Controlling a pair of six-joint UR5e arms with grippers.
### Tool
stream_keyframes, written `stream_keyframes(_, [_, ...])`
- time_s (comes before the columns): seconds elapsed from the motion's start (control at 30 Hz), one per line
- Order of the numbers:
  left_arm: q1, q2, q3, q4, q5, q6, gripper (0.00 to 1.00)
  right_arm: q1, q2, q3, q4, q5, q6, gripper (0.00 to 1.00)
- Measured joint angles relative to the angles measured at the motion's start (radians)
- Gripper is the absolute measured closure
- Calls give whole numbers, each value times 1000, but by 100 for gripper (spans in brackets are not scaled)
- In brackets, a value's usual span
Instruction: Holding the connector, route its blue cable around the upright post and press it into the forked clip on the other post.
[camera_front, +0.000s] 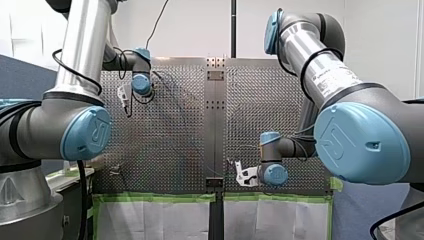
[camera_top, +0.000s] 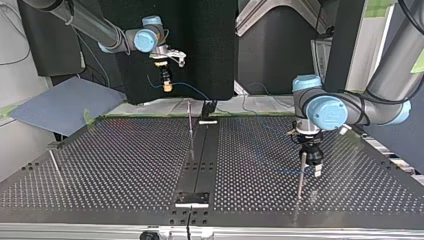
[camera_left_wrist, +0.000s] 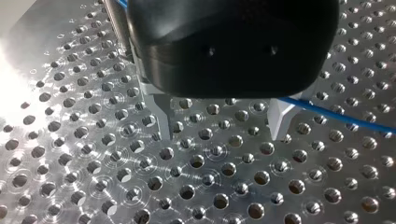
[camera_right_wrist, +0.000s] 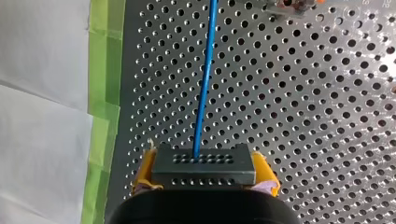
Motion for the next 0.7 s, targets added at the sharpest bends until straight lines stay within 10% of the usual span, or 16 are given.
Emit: stream_keyframes(0.7, [0,0,0,-4,-9,5,2,-33,-31,52,-79,-53,21,100])
